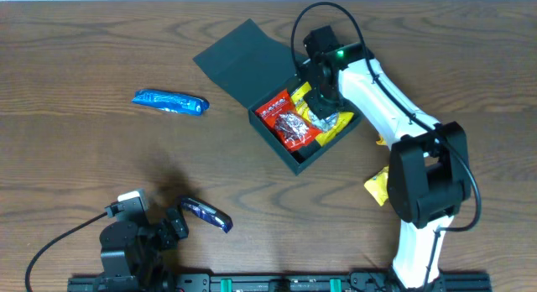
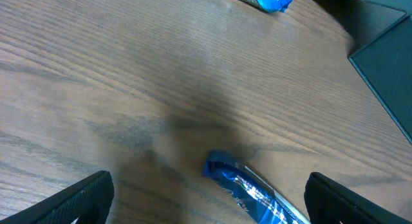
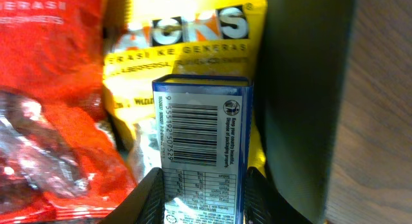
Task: Pack container
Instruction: 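Carry the candy tin over the box's right side, then lower the tin into the box beside the yellow bag and release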
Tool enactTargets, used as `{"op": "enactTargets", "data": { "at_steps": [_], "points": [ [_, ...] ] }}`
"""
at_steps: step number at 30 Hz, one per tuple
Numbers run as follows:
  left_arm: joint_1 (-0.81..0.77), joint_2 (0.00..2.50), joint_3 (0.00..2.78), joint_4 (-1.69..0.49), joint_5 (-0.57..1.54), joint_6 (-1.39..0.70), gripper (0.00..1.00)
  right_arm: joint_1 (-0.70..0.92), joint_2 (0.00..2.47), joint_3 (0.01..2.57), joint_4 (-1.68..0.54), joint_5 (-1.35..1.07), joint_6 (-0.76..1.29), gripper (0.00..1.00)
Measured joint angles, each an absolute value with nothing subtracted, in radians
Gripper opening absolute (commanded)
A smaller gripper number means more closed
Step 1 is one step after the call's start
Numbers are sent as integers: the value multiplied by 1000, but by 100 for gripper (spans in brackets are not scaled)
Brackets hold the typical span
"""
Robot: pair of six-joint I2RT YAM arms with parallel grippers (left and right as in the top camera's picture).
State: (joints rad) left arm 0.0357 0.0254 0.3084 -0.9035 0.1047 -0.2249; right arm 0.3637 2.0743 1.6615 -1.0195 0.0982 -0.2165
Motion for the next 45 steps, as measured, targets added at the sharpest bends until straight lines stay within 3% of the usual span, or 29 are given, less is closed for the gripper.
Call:
{"op": "enactTargets", "data": {
  "at_steps": [14, 19, 26, 31, 35, 45],
  "points": [
    [36, 25, 308, -904, 105, -225, 96, 342, 2074, 1662, -1092, 127, -228, 31],
    [36, 25, 308, -904, 105, -225, 96, 342, 2074, 1662, -1092, 139, -231, 52],
    [36, 25, 308, -904, 105, -225, 95, 346, 2073, 1662, -1090, 151, -236, 52],
    [36, 25, 308, -904, 105, -225, 95, 364, 2033, 1662, -1097, 154, -237, 40],
    [36, 25, 308, -904, 105, -225, 95, 411, 1954, 1666, -1132, 152, -223, 1],
    [36, 25, 308, -904, 105, -225, 95, 432, 1959, 1667, -1145, 123, -211, 1]
  ]
}}
